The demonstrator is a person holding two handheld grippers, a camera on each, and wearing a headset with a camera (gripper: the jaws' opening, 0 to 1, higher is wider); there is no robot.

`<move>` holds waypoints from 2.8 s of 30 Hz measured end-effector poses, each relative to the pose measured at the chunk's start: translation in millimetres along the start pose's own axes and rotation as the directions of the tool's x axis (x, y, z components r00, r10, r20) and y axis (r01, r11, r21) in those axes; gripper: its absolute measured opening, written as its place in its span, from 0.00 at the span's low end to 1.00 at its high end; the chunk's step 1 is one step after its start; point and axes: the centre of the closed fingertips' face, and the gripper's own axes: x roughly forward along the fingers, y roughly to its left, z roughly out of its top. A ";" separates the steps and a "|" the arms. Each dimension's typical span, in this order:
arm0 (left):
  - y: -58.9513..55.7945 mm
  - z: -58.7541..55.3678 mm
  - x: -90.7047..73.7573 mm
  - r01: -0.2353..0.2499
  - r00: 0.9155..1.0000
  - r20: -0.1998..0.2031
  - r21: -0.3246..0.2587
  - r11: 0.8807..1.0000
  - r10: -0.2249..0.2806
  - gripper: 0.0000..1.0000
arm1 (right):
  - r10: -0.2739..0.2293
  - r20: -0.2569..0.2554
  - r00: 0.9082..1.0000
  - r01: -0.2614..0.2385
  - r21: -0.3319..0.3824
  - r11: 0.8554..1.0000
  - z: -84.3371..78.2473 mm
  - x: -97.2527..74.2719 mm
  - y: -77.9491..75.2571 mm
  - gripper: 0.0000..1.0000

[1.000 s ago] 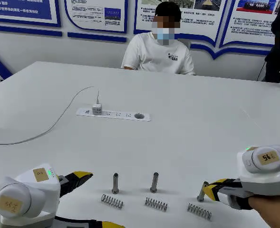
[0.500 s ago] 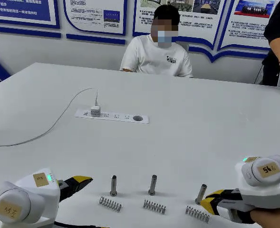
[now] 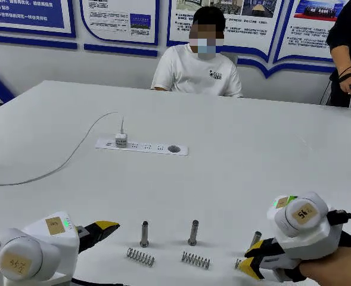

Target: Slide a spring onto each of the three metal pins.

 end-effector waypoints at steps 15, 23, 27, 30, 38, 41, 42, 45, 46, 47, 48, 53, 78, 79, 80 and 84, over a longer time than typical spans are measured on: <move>0.2 -4.3 -3.0 -0.016 1.000 -0.005 -0.013 1.000 0.016 0.87 | 0.055 -0.133 0.990 -0.072 -0.130 0.989 -3.7 16.2 0.9 0.15; -0.3 -6.1 -3.0 -0.015 1.000 -0.005 -0.018 1.000 0.015 0.87 | 0.070 -0.160 0.985 -0.094 -0.144 0.985 -5.4 19.7 -0.4 0.13; 0.5 -6.3 -2.9 -0.014 1.000 -0.002 -0.019 1.000 0.014 0.87 | 0.072 -0.167 0.983 -0.095 -0.136 0.986 -5.9 18.9 -0.1 0.12; 1.2 -6.4 -2.5 -0.012 1.000 -0.001 -0.019 1.000 0.012 0.87 | 0.071 -0.168 0.983 -0.094 -0.129 0.987 -6.4 18.4 0.6 0.12; 1.2 -7.2 -0.6 -0.002 1.000 -0.002 -0.016 1.000 0.002 0.87 | 0.059 -0.112 0.992 -0.070 -0.099 0.993 -0.3 8.6 1.8 0.12; 0.5 -6.8 0.7 0.002 1.000 -0.002 -0.013 1.000 -0.002 0.87 | 0.049 -0.084 0.995 -0.056 -0.083 0.995 3.5 3.0 0.8 0.12; 0.2 -6.3 1.1 0.004 1.000 0.000 -0.013 1.000 -0.004 0.87 | 0.046 -0.078 0.996 -0.052 -0.082 0.995 4.3 1.4 0.3 0.12; -0.3 -5.6 2.8 0.008 1.000 0.001 -0.012 1.000 -0.008 0.87 | 0.032 -0.054 0.998 -0.036 -0.069 0.997 6.1 -4.0 -1.2 0.12; -0.6 -5.7 3.2 0.010 1.000 0.001 -0.012 1.000 -0.010 0.87 | 0.031 -0.048 0.998 -0.034 -0.065 0.997 6.2 -5.1 -1.3 0.12; -0.9 -5.8 3.5 0.011 1.000 0.000 -0.012 1.000 -0.011 0.87 | 0.030 -0.043 0.999 -0.032 -0.061 0.998 6.3 -6.4 -1.4 0.12; -1.3 -6.1 4.0 0.013 1.000 -0.001 -0.010 1.000 -0.013 0.87 | 0.026 -0.035 0.999 -0.028 -0.055 0.998 6.5 -7.6 -2.0 0.12; -2.2 -6.1 4.6 0.017 1.000 -0.005 -0.009 1.000 -0.017 0.87 | 0.014 -0.009 1.000 -0.014 -0.034 0.999 6.1 -13.2 -4.3 0.12; -5.6 -3.6 3.4 0.011 1.000 -0.017 0.002 1.000 -0.011 0.87 | -0.006 0.089 0.996 0.000 0.071 0.997 4.8 -27.0 -10.0 0.12; -5.6 -3.9 3.4 0.011 1.000 -0.018 0.002 1.000 -0.011 0.87 | -0.007 0.089 0.996 0.000 0.073 0.997 3.6 -27.0 -9.7 0.12; -5.9 -4.4 3.3 0.011 1.000 -0.018 0.001 1.000 -0.011 0.87 | -0.007 0.091 0.996 0.000 0.079 0.997 2.1 -27.1 -9.4 0.12; -6.7 -5.6 3.5 0.010 1.000 -0.019 -0.002 1.000 -0.010 0.87 | -0.011 0.100 0.995 0.002 0.091 0.996 1.3 -29.2 -9.6 0.12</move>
